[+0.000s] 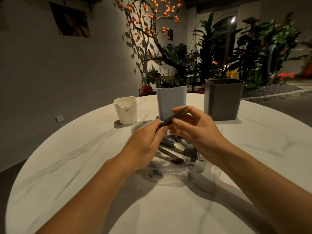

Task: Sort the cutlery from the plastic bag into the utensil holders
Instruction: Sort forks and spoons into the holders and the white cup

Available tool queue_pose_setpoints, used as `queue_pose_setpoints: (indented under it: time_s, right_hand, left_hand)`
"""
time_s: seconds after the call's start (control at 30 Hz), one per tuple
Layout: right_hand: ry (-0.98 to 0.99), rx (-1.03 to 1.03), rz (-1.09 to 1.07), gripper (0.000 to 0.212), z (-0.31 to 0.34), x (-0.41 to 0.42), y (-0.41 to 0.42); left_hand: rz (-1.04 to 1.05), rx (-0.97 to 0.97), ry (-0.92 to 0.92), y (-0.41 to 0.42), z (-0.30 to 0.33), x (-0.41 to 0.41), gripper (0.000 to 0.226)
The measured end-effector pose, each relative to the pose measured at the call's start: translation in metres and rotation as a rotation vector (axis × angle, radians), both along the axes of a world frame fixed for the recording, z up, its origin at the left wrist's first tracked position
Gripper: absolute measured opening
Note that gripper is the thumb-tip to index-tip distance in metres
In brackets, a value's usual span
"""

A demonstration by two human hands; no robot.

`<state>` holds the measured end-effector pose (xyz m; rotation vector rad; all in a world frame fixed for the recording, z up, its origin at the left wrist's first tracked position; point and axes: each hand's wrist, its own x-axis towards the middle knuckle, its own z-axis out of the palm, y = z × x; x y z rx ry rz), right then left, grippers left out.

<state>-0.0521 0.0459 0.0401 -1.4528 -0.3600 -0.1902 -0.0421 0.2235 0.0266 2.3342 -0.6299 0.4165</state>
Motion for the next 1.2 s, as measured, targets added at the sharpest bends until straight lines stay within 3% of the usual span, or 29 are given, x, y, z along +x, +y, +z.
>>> queue_pose_setpoints:
  time_s: [0.2, 0.37, 0.57, 0.93, 1.1, 1.2]
  right_hand:
    - [-0.006, -0.068, -0.153, 0.028, 0.005, 0.008, 0.001]
    - [-0.014, -0.009, -0.086, 0.031, 0.023, 0.014, -0.002]
    - [-0.049, -0.067, -0.102, 0.036, 0.043, 0.024, -0.008]
    - [-0.199, -0.194, -0.181, 0.062, 0.083, 0.045, -0.049]
    - [-0.233, -0.289, -0.256, 0.051, 0.097, 0.056, -0.072]
    - [-0.236, -0.345, -0.338, 0.066, 0.100, 0.065, -0.084]
  left_hand:
    - [-0.135, -0.392, 0.435, -0.010, 0.015, -0.002, 0.040]
    - [-0.123, -0.623, 0.553, -0.014, 0.028, 0.000, 0.037]
    - [-0.155, -0.588, 0.527, -0.032, 0.035, 0.005, 0.052]
    - [-0.299, -0.677, 0.551, -0.073, 0.065, 0.032, 0.034]
    - [-0.336, -0.664, 0.555, -0.097, 0.071, 0.048, 0.032]
    - [-0.344, -0.638, 0.546, -0.111, 0.073, 0.059, 0.026]
